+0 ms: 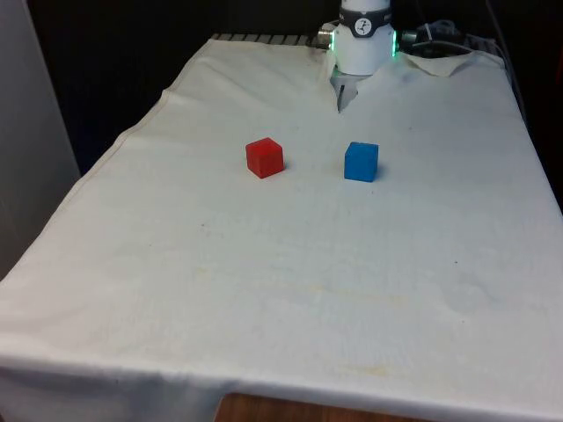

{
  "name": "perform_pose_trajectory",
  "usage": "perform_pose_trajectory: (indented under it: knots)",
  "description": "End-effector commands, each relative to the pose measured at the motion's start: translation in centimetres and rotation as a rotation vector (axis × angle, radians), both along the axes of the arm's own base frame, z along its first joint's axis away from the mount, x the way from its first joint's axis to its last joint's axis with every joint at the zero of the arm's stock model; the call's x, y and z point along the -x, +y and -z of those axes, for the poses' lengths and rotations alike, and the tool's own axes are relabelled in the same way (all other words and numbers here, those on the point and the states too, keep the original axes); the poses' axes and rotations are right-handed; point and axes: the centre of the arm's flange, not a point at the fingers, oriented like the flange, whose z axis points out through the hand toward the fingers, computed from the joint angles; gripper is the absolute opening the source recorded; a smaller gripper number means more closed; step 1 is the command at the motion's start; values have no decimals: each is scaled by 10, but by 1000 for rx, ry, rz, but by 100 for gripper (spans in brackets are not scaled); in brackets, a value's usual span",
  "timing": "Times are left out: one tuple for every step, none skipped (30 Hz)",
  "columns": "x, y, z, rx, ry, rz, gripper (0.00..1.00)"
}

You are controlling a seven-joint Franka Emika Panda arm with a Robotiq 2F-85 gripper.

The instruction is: Stack the two cubes.

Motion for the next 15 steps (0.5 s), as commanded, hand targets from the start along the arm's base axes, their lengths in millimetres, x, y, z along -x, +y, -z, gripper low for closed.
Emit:
perform_pose_trajectory:
  knots:
    - [4, 2, -1, 12, -15, 3, 100]
    - [6, 2, -1, 14, -15, 3, 100]
    - [9, 2, -1, 16, -16, 4, 100]
    - [12, 3, -2, 20, -19, 3, 100]
    - [15, 3, -1, 22, -18, 5, 100]
    - [16, 3, -2, 25, -19, 6, 100]
    - [18, 4, -1, 27, -20, 6, 100]
    - [17, 4, -1, 18, -10, 1, 100]
    - [20, 3, -1, 31, -20, 8, 100]
    - [23, 3, -1, 40, -22, 10, 100]
    - [25, 3, -1, 43, -22, 12, 100]
    - [26, 3, 1, 47, -22, 14, 100]
    - [27, 3, 3, 50, -23, 17, 100]
    - [28, 3, 5, 54, -24, 22, 100]
    - [29, 3, 6, 58, -24, 24, 100]
